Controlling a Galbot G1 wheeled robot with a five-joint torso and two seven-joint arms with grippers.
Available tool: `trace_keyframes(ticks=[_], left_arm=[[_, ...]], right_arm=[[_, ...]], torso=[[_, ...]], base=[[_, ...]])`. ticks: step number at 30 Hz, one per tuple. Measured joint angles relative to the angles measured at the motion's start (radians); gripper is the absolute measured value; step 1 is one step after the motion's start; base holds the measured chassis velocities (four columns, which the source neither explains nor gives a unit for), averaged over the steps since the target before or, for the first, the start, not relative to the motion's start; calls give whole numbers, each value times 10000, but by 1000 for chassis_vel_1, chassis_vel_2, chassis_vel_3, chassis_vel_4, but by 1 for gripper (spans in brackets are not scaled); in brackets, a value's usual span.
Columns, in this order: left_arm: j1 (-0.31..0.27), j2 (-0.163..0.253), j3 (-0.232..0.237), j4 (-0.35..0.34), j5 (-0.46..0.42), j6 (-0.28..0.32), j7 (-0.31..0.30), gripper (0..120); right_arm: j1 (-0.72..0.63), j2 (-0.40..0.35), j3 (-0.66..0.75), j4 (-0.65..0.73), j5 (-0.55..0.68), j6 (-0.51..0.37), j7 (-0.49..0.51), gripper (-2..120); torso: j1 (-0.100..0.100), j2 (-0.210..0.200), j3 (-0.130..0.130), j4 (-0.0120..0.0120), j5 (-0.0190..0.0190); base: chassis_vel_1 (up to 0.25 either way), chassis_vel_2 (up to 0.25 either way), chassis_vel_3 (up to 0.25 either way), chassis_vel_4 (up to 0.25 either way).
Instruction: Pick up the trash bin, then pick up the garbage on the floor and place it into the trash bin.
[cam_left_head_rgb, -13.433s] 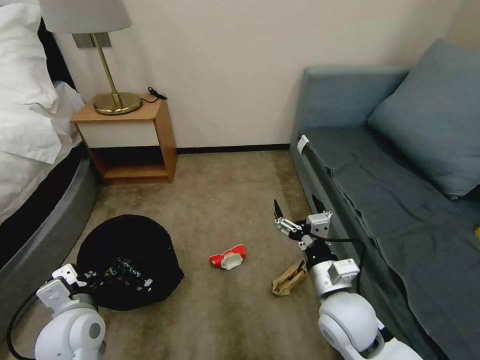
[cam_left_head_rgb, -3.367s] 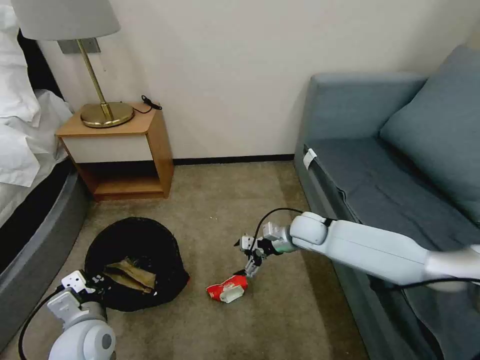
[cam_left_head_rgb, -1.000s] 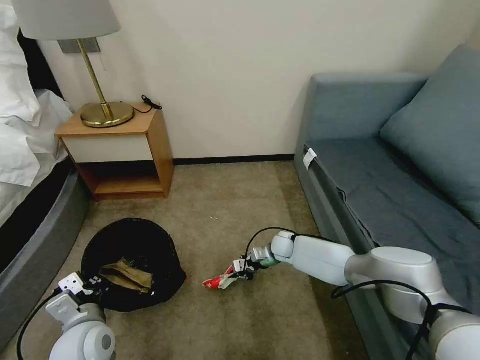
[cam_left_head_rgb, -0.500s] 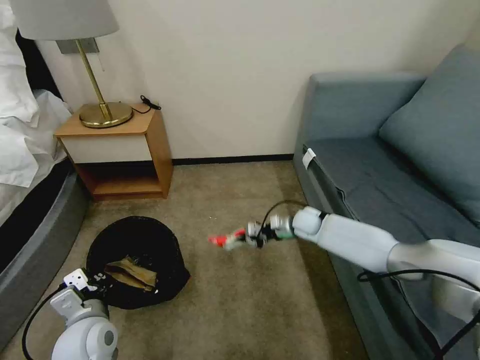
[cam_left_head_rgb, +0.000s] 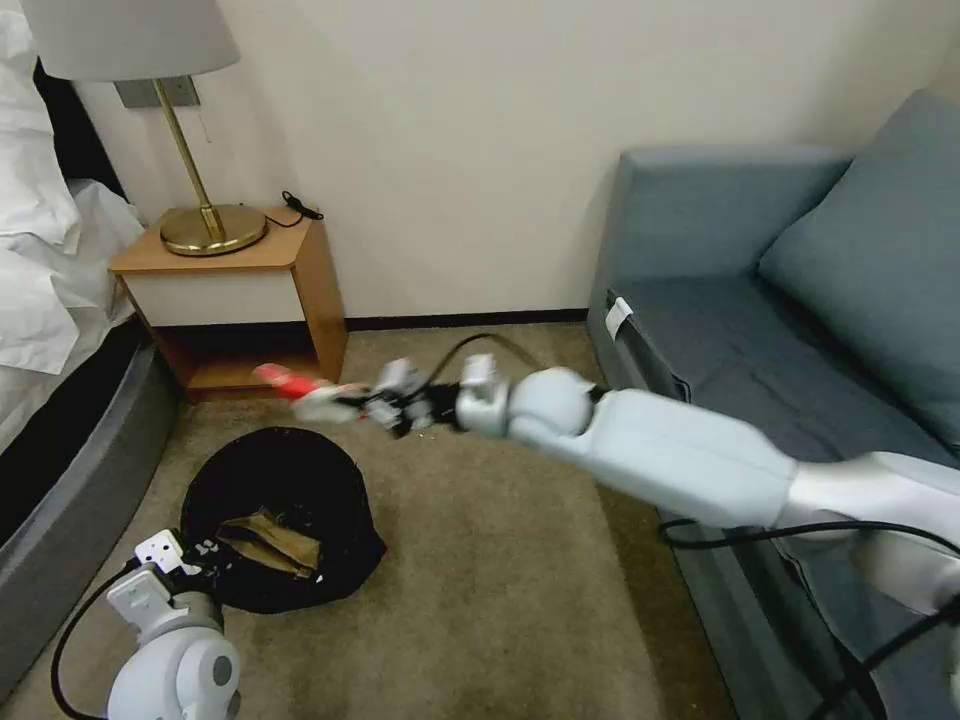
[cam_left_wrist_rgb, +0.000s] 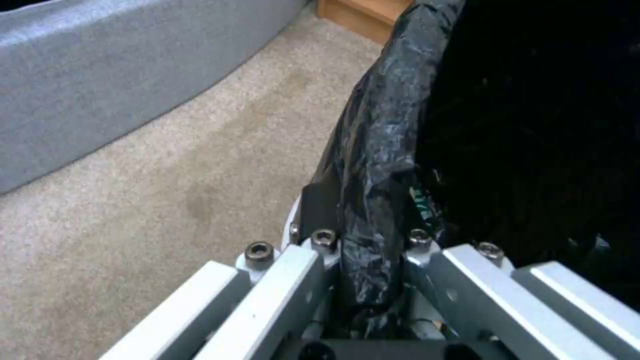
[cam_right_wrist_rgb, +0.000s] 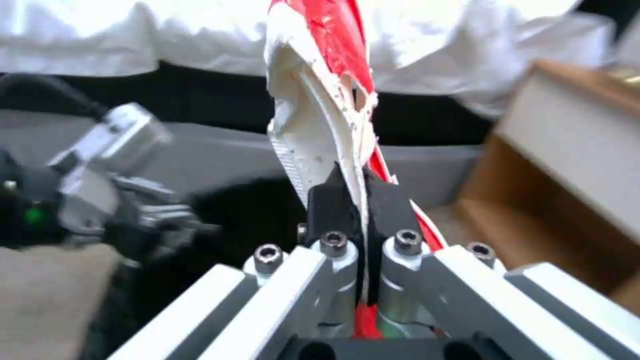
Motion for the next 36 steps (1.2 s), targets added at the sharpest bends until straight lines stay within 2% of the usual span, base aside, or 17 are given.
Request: trace_keyframes(ticks=[2,6,13,16,18,22,23,26,27,30,31,32,36], left_arm=[[10,0,-10,-16,-15,-6,-6,3],[29,-2,-13,-98,-50,-22,-4,3],[93,-5,-23,-217,-83,-41,-3,3],[103,5,-49,-239,-109,-44,-2,3],[105,7,-54,-244,-113,-46,-2,3],[128,-5,-58,-290,-133,-55,-1,3],[128,-5,-58,-290,-133,-55,-1,3],[129,-11,-62,-291,-140,-59,0,3],[129,-11,-62,-291,-140,-59,0,3],[128,-17,-70,-259,-164,-77,-13,3],[118,-16,-73,-251,-337,-75,-96,3],[118,-16,-73,-251,-337,-75,-96,3],[-20,28,-161,-159,-1773,242,-719,3]], right_arm=[[-18,593,-631,-381,-5,8,412,0],[-50,964,-1213,-886,-279,103,597,0],[-161,1092,-1720,-993,-452,115,1384,2],[-200,1138,-1809,-917,-467,63,1774,17],[-187,1138,-1826,-912,-473,62,1789,20],[-18,1014,-1892,-836,-509,50,1863,39],[-18,1014,-1892,-836,-509,50,1863,39],[24,899,-1913,-717,-526,53,1972,52],[24,899,-1913,-717,-526,53,1972,52],[94,726,-1644,-472,-539,70,2115,67],[153,630,-1478,-336,-534,69,2170,73],[153,630,-1478,-336,-534,69,2170,73],[355,114,-862,315,-506,-2,2328,89]], torso=[[0,0,0,-1,-1],[0,0,0,-4,-1],[0,-1,0,-6,1],[0,0,1,-5,1],[0,-1,1,-6,1],[0,-1,0,-6,2],[0,-1,0,-6,2],[0,-1,1,-6,2],[0,-1,1,-6,2],[0,-2,1,-6,3],[0,-3,1,-6,3],[0,-3,1,-6,3],[0,-3,1,-5,4]], base=[[0,0,0,0],[0,0,0,0],[0,0,0,0],[0,0,0,0],[0,0,0,0],[0,0,0,0],[0,0,0,0],[0,0,0,0],[0,0,0,0],[0,0,0,0],[0,0,0,0],[0,0,0,0],[0,0,0,0]])
